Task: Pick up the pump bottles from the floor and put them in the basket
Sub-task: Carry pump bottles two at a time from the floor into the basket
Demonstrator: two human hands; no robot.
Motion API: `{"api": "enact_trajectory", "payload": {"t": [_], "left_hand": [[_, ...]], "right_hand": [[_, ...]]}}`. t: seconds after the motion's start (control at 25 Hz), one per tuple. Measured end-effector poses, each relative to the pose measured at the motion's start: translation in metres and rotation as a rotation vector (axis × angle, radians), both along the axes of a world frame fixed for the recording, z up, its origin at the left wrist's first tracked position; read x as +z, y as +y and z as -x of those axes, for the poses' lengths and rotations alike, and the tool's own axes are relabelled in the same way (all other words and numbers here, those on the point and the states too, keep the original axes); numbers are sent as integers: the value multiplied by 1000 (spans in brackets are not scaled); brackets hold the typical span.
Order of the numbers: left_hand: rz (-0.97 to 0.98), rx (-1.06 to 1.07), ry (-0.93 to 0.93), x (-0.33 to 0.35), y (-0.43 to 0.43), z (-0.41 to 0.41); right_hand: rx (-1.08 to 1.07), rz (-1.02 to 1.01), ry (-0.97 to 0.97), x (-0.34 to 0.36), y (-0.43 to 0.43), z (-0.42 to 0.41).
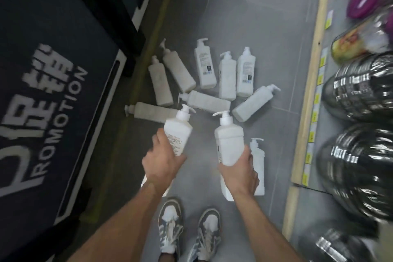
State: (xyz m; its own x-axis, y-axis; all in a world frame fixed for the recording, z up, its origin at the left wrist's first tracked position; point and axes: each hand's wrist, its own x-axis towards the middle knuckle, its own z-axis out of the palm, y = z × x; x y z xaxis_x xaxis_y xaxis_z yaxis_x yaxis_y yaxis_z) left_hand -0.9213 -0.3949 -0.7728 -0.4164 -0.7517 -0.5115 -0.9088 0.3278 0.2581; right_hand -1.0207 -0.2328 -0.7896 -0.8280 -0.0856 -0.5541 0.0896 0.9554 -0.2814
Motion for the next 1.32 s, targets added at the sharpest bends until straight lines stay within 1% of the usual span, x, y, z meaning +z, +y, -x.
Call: {"api": "enact_trajectory", "payload": {"t": [0.12, 0.28, 0.44, 0.6, 0.72, 0.88, 1.16, 1.32], "left_hand": [[16, -52, 17, 108, -11, -14], [66, -168, 49, 246, -17, -38], [84, -248, 62, 348, -18, -62], [90, -284, 98, 429, -17, -90], [101, -312, 87, 468, -13, -115], [99, -251, 119, 499, -8, -154], [169, -93, 112, 530, -3, -206], [216, 37, 93, 545, 8, -233]], "right_hand": [[35, -26, 49, 109, 7, 1], [101, 3, 89, 250, 15, -9], [183, 14, 84, 350, 22, -24], [298, 46, 81, 440, 36, -38], [398, 45, 94, 488, 47, -51], [447, 35, 157, 532, 57, -62], [640, 82, 217, 567, 33, -64], [823, 124, 217, 579, 2, -63]]}}
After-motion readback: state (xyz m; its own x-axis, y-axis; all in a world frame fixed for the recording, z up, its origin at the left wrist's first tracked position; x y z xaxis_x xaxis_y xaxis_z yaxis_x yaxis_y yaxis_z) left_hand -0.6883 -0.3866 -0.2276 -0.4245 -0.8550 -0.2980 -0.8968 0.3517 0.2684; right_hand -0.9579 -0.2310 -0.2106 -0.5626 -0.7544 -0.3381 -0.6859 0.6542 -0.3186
